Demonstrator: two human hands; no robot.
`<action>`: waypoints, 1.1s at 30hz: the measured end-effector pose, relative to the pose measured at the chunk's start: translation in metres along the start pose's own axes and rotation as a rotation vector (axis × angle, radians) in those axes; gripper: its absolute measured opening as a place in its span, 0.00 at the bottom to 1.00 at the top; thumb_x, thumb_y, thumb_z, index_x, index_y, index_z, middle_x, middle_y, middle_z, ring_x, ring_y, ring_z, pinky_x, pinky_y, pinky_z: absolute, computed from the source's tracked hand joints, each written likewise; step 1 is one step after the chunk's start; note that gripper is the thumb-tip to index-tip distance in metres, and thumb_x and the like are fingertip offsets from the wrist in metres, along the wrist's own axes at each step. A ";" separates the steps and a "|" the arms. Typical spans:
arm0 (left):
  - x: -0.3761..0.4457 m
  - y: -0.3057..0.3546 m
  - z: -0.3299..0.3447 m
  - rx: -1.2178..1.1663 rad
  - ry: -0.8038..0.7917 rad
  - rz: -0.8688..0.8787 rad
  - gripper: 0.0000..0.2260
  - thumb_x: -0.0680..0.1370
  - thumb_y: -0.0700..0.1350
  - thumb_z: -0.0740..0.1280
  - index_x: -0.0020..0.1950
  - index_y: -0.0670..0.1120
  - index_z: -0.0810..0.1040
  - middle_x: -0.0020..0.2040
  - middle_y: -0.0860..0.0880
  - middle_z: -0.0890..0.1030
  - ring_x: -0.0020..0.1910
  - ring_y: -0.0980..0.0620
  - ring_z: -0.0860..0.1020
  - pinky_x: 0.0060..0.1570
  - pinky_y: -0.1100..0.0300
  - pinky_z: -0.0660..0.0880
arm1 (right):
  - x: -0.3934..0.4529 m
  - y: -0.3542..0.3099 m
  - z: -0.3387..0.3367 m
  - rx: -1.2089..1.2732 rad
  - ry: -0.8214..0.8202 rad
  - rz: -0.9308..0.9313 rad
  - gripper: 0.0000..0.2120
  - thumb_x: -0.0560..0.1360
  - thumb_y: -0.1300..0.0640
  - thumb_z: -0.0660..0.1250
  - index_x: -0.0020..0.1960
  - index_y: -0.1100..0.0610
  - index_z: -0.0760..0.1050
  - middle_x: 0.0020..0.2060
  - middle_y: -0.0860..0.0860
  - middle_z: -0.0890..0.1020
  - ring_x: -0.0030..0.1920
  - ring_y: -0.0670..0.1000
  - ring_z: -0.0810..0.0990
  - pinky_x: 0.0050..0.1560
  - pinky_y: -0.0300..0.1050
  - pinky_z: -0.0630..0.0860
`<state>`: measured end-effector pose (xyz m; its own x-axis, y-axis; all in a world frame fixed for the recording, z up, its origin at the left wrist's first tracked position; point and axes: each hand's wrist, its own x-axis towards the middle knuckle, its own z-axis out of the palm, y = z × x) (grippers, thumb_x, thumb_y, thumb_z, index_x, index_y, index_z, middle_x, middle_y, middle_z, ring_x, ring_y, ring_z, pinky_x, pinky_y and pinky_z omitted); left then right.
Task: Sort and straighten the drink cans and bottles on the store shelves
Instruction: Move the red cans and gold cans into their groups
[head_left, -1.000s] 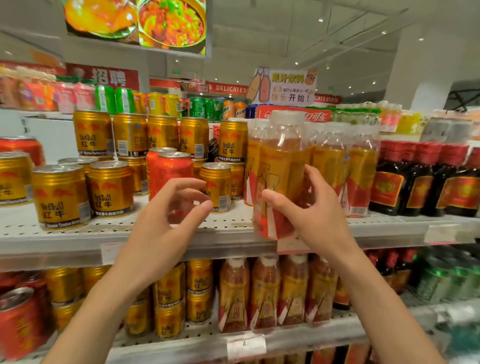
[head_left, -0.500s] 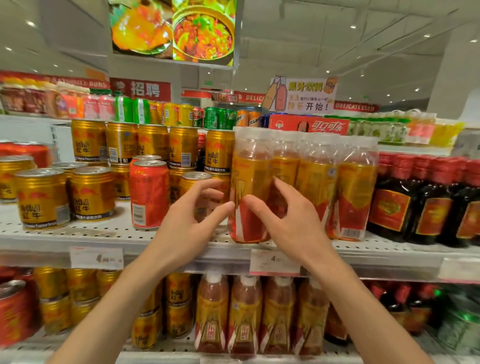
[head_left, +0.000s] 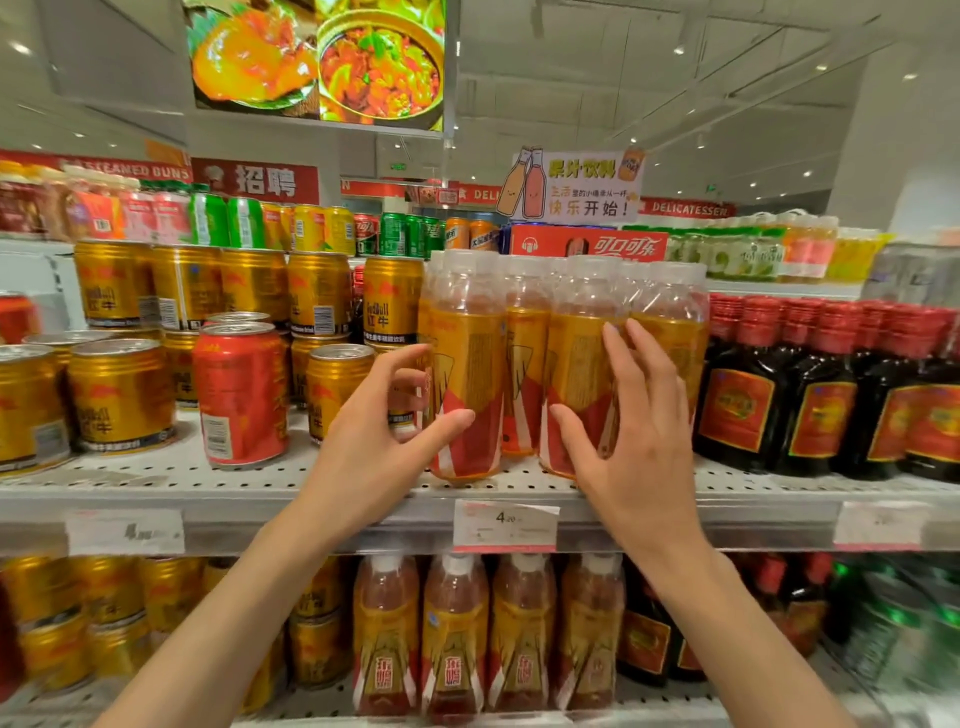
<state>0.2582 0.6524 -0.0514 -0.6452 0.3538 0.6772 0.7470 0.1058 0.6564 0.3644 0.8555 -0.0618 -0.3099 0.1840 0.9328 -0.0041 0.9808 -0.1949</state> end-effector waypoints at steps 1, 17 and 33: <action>0.000 -0.001 0.001 0.004 0.002 0.000 0.31 0.74 0.58 0.73 0.74 0.59 0.67 0.59 0.59 0.77 0.59 0.65 0.75 0.46 0.79 0.71 | -0.001 0.000 0.001 0.003 0.007 0.002 0.35 0.77 0.50 0.71 0.79 0.59 0.63 0.77 0.57 0.66 0.75 0.56 0.67 0.75 0.31 0.52; -0.027 -0.012 -0.046 0.293 0.070 0.106 0.20 0.77 0.51 0.72 0.68 0.52 0.75 0.57 0.57 0.79 0.55 0.60 0.79 0.50 0.66 0.78 | -0.010 -0.029 -0.007 0.162 0.066 -0.033 0.16 0.77 0.61 0.72 0.64 0.63 0.77 0.59 0.58 0.77 0.60 0.55 0.77 0.64 0.42 0.72; 0.012 -0.045 -0.172 0.564 -0.009 0.170 0.26 0.77 0.57 0.70 0.74 0.53 0.71 0.69 0.53 0.71 0.64 0.54 0.73 0.62 0.59 0.71 | 0.043 -0.158 0.099 0.045 -0.566 -0.030 0.28 0.78 0.45 0.68 0.73 0.53 0.65 0.67 0.50 0.68 0.67 0.51 0.70 0.68 0.49 0.72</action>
<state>0.1886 0.4917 -0.0154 -0.5092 0.4163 0.7532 0.8113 0.5244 0.2586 0.2578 0.7019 -0.0203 -0.7704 0.0809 0.6324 -0.0574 0.9791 -0.1953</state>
